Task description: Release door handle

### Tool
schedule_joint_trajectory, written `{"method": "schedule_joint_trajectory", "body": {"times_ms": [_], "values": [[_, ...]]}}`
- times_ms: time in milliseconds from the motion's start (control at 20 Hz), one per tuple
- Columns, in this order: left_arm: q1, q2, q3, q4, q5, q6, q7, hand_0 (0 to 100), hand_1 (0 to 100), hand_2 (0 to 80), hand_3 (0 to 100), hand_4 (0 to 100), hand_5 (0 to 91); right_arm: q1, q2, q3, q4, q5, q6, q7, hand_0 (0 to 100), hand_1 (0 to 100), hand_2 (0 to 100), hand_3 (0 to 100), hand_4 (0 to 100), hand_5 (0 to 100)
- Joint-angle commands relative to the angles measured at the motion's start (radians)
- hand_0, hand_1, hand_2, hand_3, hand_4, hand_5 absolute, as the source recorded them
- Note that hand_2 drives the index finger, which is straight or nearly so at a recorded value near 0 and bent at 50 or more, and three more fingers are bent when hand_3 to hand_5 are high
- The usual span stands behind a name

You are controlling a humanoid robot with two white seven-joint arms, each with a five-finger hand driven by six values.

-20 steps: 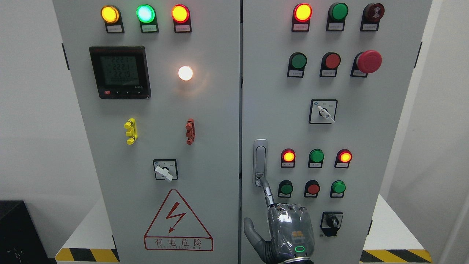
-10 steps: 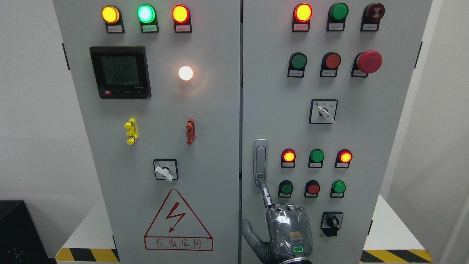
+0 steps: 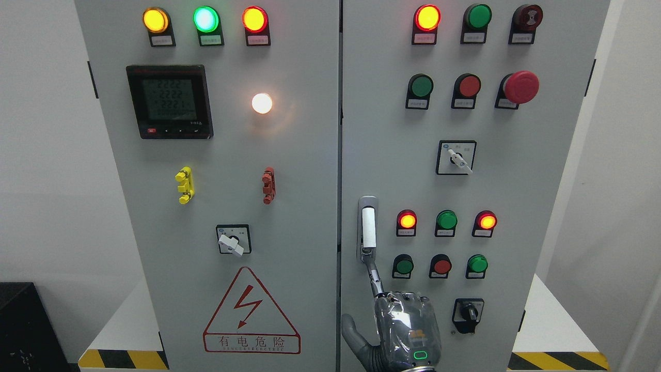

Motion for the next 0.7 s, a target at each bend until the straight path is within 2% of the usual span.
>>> {"method": "schedule_joint_trajectory", "body": {"times_ms": [0,650], "values": [[0.0,0.0,-0.021,-0.02,0.0,0.0,0.0,0,0,2.2,9,1,0.0,0.005,0.001,-0.001,0.027,0.0,0.0,0.001,35,32,1,100,100,97],[0.0,0.0,-0.021,-0.02,0.0,0.0,0.0,0,0,2.3,9,1,0.0,0.011,0.001,0.003,0.001,-0.001,-0.003,-0.002,35,32,3,100,100,97]]}}
